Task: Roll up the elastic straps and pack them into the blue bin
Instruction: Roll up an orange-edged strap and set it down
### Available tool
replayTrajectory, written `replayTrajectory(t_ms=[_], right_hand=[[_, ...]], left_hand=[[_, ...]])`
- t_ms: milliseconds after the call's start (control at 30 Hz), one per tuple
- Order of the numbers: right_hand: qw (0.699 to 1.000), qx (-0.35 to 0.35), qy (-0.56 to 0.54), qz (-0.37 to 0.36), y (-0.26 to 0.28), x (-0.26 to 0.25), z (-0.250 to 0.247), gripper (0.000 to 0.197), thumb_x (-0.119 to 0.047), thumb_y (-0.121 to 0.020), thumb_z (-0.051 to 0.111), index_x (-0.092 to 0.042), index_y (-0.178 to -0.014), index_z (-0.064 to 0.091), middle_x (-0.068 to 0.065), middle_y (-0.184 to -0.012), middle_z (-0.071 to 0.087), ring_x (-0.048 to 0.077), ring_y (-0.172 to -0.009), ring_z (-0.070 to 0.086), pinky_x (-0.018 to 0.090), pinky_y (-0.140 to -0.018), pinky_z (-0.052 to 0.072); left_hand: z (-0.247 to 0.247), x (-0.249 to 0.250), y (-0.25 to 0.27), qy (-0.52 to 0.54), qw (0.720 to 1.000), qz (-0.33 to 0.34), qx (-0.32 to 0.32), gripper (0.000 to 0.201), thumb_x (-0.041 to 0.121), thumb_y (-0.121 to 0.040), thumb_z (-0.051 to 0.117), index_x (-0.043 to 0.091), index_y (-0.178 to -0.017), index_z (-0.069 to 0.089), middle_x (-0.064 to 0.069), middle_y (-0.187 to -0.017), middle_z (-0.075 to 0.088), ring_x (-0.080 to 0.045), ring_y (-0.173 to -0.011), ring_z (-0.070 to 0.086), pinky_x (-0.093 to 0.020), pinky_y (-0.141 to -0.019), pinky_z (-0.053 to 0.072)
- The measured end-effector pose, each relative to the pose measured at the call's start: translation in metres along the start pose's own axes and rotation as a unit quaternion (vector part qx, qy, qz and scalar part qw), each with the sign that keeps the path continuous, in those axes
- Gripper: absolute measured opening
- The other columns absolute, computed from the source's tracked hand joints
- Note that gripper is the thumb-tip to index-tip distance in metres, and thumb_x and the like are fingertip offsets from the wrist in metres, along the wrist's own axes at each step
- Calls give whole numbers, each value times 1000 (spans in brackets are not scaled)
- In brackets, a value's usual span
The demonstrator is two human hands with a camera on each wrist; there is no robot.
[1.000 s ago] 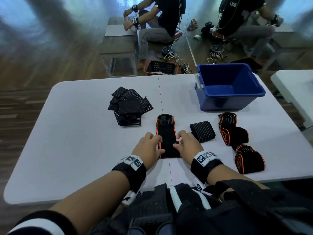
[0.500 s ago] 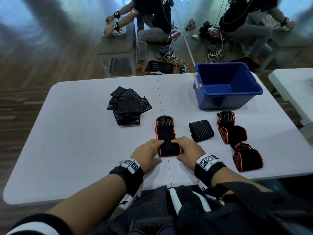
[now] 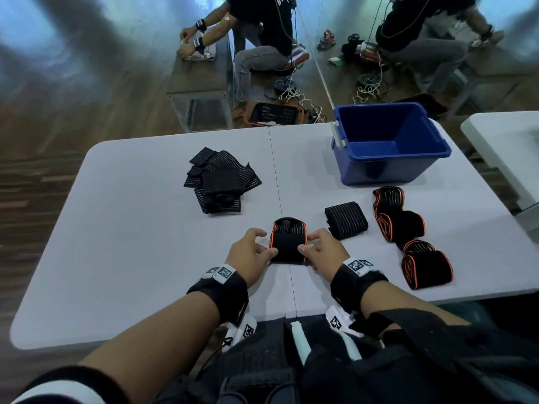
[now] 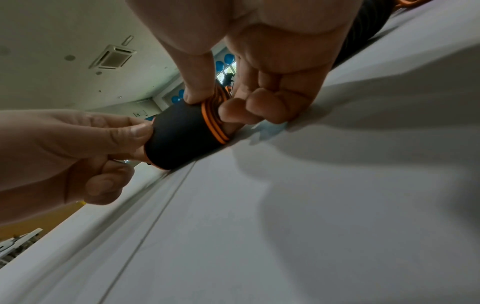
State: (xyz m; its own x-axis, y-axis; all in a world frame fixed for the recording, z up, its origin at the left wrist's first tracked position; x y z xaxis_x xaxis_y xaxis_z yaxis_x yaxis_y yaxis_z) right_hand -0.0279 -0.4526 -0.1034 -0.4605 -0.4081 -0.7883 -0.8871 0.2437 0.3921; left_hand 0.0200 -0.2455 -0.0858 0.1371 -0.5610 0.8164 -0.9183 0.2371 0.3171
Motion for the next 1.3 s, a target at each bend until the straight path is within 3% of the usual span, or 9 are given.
replayTrajectory(t_ms=[167,300,400,533,733,867,1100,1200,1300], right_hand=[[999,-14,41,5,2,-1,3,26,-40,-90,65,-28,-108,51,7,-81,70,18,-65,64,32,-62,53],[997,-3,76,-21,11,-12,-1,20,-37,-92,63,-30,-108,53,1,-74,68,15,-69,67,28,-62,48],[997,5,75,-30,19,-15,-7,14,-35,-92,63,-34,-104,55,-4,-75,66,10,-70,66,27,-65,50],[997,4,69,-23,27,-11,-14,11,-33,-91,64,-34,-100,58,-4,-78,65,13,-77,66,33,-76,55],[994,45,95,3,44,2,-42,11,-26,-90,65,-23,-99,61,2,-91,66,15,-88,61,29,-77,49],[984,96,147,7,57,15,-63,27,-28,-88,66,-24,-110,51,0,-109,54,17,-95,58,33,-85,50],[962,130,231,60,86,38,-90,74,-57,-70,76,-25,-130,46,1,-128,43,22,-120,44,37,-104,43],[958,157,225,78,95,46,-103,73,-55,-72,76,-24,-131,46,2,-130,43,24,-122,43,39,-105,42],[950,182,241,77,101,46,-111,73,-55,-74,74,-25,-135,47,3,-131,42,25,-123,40,39,-107,41]], left_hand=[[0,-2,2,-15,999,-24,-13,36,35,-95,62,29,-130,55,0,-83,75,-19,-64,70,-30,-59,58],[-1,7,0,-52,998,-8,-38,37,31,-94,65,28,-130,61,4,-78,75,-3,-55,64,-15,-57,46],[-6,9,-1,-46,998,-9,-33,32,27,-86,76,25,-117,68,6,-88,71,-2,-75,65,-4,-62,40],[3,12,0,-46,997,-26,-54,26,21,-76,85,21,-98,71,2,-89,72,-10,-76,65,-6,-55,44],[39,26,-1,-110,987,-13,-113,27,29,-69,89,20,-87,71,2,-82,74,-8,-71,66,-21,-66,51],[70,47,-2,-164,974,30,-153,28,38,-69,87,21,-84,70,4,-78,73,-11,-73,67,-25,-66,54],[126,96,3,-247,935,135,-217,30,52,-80,75,24,-82,68,5,-78,69,-13,-76,63,-32,-68,52],[133,121,-8,-263,925,183,-204,35,56,-87,66,22,-80,68,4,-78,69,-16,-76,63,-34,-70,53],[128,147,-32,-263,925,238,-133,25,45,-85,71,22,-92,65,0,-99,63,-21,-88,61,-32,-79,50]])
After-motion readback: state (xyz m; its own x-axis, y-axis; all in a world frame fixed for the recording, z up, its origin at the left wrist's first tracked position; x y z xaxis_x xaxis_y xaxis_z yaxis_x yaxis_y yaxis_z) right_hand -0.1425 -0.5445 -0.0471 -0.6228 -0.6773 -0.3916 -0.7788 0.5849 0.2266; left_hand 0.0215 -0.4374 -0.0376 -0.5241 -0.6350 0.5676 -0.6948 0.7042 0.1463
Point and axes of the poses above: each hand's wrist, its own y-axis away from the middle knuckle, its own z-axis out of the palm, x = y × z, the point moved 9 cm from there along -y, towards the middle knuckle
